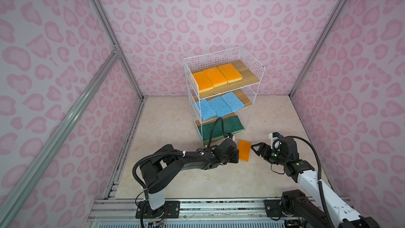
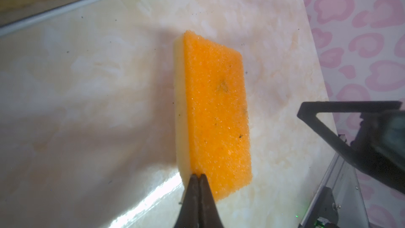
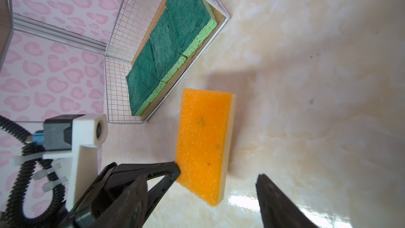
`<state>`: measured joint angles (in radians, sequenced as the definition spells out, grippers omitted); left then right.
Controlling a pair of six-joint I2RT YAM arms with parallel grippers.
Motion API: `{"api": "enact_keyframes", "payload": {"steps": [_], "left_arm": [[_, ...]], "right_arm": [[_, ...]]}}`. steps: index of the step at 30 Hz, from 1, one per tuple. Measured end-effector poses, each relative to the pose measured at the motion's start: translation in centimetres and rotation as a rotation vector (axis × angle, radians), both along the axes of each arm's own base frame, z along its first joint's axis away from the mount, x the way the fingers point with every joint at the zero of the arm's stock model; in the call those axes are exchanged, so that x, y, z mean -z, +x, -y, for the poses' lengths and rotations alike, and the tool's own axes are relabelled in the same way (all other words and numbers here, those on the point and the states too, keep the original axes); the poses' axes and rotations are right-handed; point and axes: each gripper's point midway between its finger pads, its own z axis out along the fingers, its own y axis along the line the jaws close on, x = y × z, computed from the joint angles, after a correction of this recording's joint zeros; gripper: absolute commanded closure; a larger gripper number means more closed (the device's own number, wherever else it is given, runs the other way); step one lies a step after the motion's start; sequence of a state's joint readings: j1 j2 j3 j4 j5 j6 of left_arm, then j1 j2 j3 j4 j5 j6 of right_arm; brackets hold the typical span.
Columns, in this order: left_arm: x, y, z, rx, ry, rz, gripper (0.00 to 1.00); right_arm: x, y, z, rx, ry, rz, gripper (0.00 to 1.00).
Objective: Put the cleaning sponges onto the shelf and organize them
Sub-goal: 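Grasp the orange sponge edge with the left gripper while the right gripper steadies it, then hold the sponge upright with the left gripper while the right gripper grasps its edge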
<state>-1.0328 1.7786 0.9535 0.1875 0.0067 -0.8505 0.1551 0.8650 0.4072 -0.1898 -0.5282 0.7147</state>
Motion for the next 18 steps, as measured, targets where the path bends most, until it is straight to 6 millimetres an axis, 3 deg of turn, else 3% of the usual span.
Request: {"api": "enact_keyframes", "payload": {"steps": [3, 6, 9, 18], "left_arm": [[-0.9, -0.2, -0.7, -0.044, -0.023, -0.004, 0.96], [-1.8, -0.4, -1.7, -0.093, -0.050, -0.009, 0.96], [-2.8, -0.4, -2.9, -0.149, -0.083, -0.010, 0.96], [-5.8, -0.6, -5.1, -0.266, -0.174, 0.001, 0.96]], "right_arm": [[-0.1, -0.3, -0.1, -0.009, 0.001, 0.005, 0.24], [-0.3, -0.8, -0.4, -0.026, 0.010, 0.018, 0.35], [-0.8, -1.5, -1.4, -0.067, 0.022, 0.043, 0.41], [-1.7, -3.5, -6.3, -0.252, 0.076, 0.058, 0.35]]}}
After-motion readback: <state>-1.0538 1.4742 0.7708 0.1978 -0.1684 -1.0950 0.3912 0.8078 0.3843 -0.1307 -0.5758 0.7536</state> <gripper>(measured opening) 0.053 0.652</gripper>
